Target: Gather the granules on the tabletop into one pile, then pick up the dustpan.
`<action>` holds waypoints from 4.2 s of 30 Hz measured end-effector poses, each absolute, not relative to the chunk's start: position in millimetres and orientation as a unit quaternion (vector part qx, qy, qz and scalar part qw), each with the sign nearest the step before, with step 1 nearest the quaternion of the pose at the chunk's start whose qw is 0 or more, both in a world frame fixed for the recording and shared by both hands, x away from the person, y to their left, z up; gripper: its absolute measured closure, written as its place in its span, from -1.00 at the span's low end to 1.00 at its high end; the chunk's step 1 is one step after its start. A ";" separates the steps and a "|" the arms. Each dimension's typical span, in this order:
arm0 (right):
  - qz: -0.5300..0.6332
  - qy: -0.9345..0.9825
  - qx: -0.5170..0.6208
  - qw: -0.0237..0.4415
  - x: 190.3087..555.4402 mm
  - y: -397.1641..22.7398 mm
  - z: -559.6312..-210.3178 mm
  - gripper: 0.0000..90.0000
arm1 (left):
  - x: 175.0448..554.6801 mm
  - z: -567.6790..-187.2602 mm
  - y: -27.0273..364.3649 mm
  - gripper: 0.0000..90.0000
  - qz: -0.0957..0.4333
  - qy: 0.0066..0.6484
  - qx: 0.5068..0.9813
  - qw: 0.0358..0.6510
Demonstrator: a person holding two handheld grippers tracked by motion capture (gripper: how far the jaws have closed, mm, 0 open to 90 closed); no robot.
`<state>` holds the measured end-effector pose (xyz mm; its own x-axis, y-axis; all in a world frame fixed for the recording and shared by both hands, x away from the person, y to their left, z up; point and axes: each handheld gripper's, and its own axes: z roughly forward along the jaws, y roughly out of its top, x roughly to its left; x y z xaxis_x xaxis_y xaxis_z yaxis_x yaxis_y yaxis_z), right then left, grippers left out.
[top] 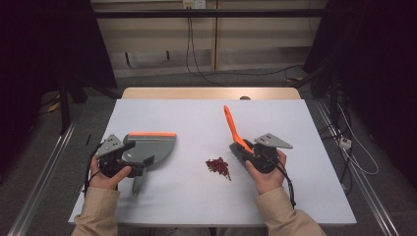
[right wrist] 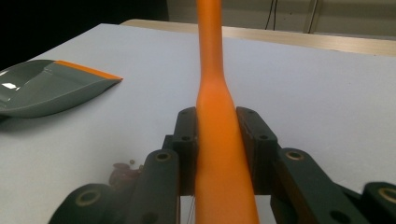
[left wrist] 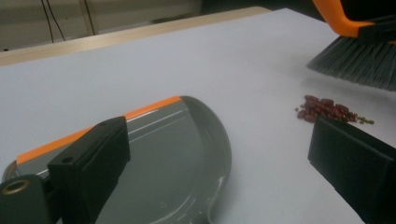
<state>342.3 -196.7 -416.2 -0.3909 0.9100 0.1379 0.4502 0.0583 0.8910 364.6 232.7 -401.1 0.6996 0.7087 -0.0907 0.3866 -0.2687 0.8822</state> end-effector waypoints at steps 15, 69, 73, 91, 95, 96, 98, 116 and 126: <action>0.471 0.712 0.466 0.231 345.4 -215.0 -416.2 0.58 | 344.6 -416.3 236.0 -0.84 0.160 0.372 0.797 0.449; 0.567 0.737 0.320 0.180 336.8 -164.9 -417.5 0.58 | 344.1 -416.4 236.9 -0.83 0.154 0.369 0.794 0.458; 0.578 0.725 0.324 0.187 336.8 -153.5 -424.3 0.58 | 344.2 -416.6 238.0 -0.84 0.153 0.368 0.794 0.458; 0.562 0.744 0.301 0.200 350.6 -132.2 -443.0 0.58 | 345.1 -416.1 241.2 -0.84 0.152 0.372 0.791 0.461; 0.568 0.740 0.297 0.203 351.0 -133.9 -438.6 0.58 | 345.0 -415.9 242.3 -0.84 0.155 0.374 0.791 0.458; 0.568 0.739 0.297 0.207 350.5 -134.9 -436.9 0.58 | 344.9 -415.7 242.5 -0.84 0.155 0.375 0.791 0.458; 0.571 0.738 0.295 0.208 350.1 -138.0 -432.7 0.58 | 344.0 -415.4 242.2 -0.84 0.157 0.378 0.789 0.458; 0.566 0.729 0.317 0.218 336.6 -176.6 -419.1 0.58 | 343.6 -436.4 249.3 -0.76 0.169 0.440 0.806 0.357; 0.560 0.726 0.333 0.220 337.2 -190.6 -420.5 0.58 | 351.4 -437.4 255.0 -0.44 0.171 0.446 0.808 0.346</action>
